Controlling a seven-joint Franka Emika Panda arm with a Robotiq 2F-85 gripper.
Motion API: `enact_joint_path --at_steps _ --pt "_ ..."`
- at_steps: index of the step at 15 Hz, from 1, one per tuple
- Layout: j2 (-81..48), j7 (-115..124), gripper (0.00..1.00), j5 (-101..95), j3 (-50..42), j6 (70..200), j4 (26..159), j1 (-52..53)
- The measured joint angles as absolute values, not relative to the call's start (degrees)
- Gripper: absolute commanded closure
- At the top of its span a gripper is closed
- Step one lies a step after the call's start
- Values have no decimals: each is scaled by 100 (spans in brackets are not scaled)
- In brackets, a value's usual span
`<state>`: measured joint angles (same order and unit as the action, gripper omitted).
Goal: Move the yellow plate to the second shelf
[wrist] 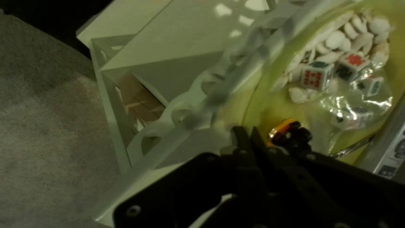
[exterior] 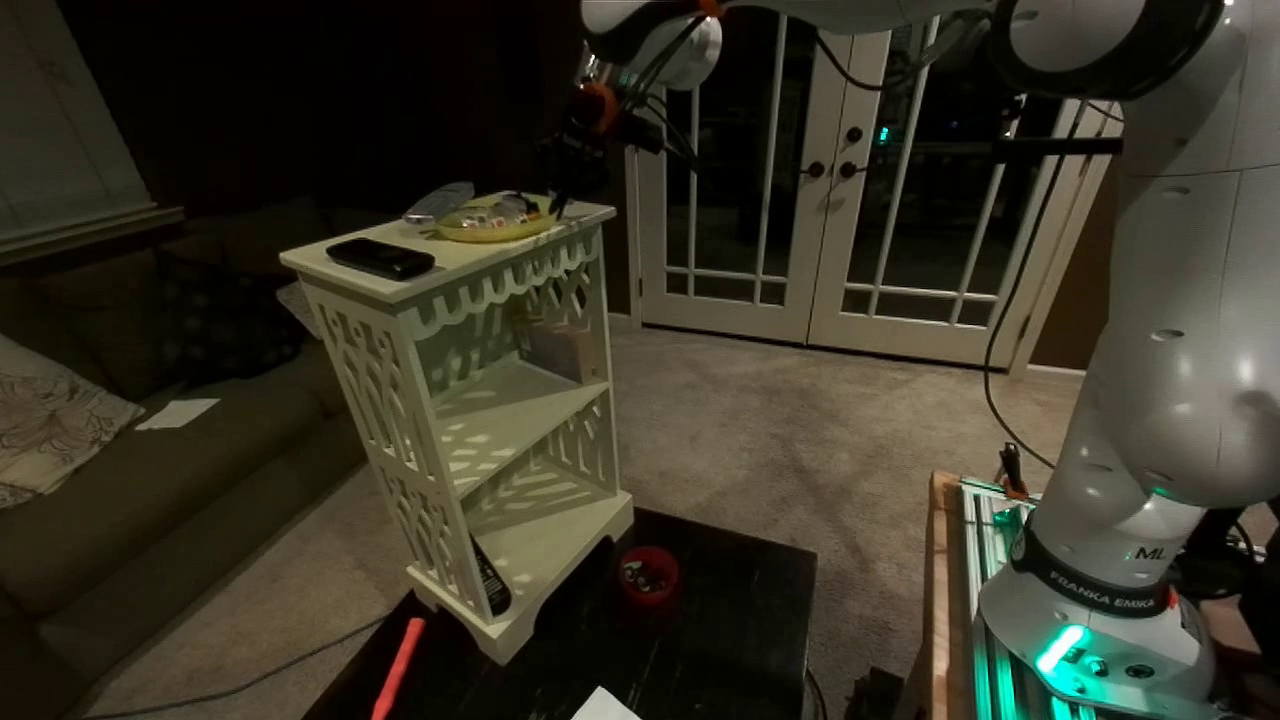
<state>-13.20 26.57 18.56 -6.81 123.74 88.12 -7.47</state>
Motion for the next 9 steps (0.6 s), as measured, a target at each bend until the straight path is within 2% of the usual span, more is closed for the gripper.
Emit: enact_joint_path --at_steps 9 --pt "-1240 2223 99 2068 -681 12156 8798 -831"
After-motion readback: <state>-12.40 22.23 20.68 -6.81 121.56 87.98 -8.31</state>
